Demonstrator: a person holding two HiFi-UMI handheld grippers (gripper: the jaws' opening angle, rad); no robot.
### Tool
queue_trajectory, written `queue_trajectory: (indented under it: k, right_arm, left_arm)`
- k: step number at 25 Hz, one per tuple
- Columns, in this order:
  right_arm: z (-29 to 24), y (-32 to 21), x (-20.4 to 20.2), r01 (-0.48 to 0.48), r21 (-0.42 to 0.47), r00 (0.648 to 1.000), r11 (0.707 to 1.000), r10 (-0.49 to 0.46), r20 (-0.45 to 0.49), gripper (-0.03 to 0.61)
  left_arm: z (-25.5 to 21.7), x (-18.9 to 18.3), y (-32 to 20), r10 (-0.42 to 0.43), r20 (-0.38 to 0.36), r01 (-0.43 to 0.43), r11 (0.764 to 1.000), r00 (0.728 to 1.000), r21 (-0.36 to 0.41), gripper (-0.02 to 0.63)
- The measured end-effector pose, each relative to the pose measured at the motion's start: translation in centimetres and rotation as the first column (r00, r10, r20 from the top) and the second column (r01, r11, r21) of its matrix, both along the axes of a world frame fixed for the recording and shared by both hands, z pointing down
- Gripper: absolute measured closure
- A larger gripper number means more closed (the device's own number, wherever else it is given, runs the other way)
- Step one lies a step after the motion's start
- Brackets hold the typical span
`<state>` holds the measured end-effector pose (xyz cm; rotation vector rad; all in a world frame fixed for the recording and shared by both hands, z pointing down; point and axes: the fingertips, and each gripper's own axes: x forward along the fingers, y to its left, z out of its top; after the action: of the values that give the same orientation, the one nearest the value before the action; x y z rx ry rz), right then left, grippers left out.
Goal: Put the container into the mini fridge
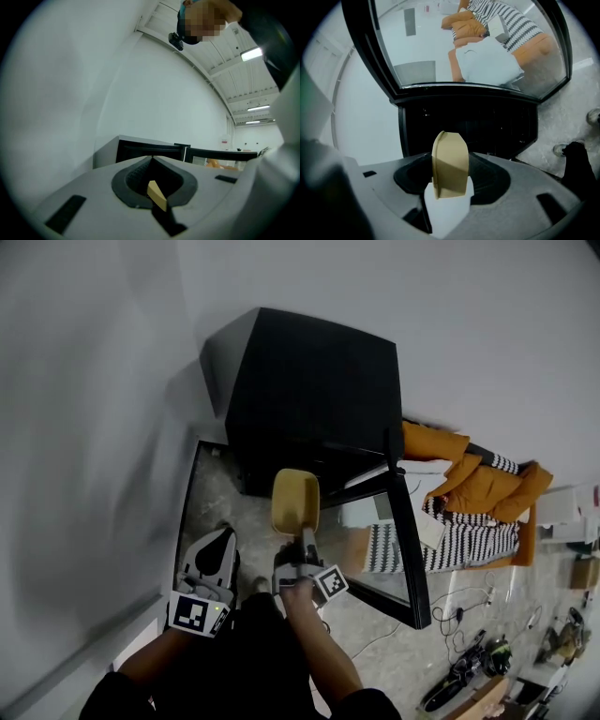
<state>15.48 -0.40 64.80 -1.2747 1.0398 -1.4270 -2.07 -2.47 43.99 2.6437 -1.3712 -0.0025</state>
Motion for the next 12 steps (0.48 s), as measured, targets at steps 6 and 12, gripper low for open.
queue_trajectory:
  k: [6, 12]
  right_arm:
    - [3.9, -2.5, 0.6, -0.030, -0.023, 0.999, 0.999, 0.030, -0.025, 0.368]
    - [6.8, -5.0, 1.1, -0.054, -0.017, 0.998, 0.998, 0.053, -0.038, 0.368]
  left_arm:
    - [1.5, 1.1, -1.5, 0.033, -0.016, -0.033, 0.999, 0.999, 0.021, 0.609]
    - [3.9, 1.3, -1.8, 0.025, -0.041, -0.024, 0.999, 0.999, 0.025, 0.609]
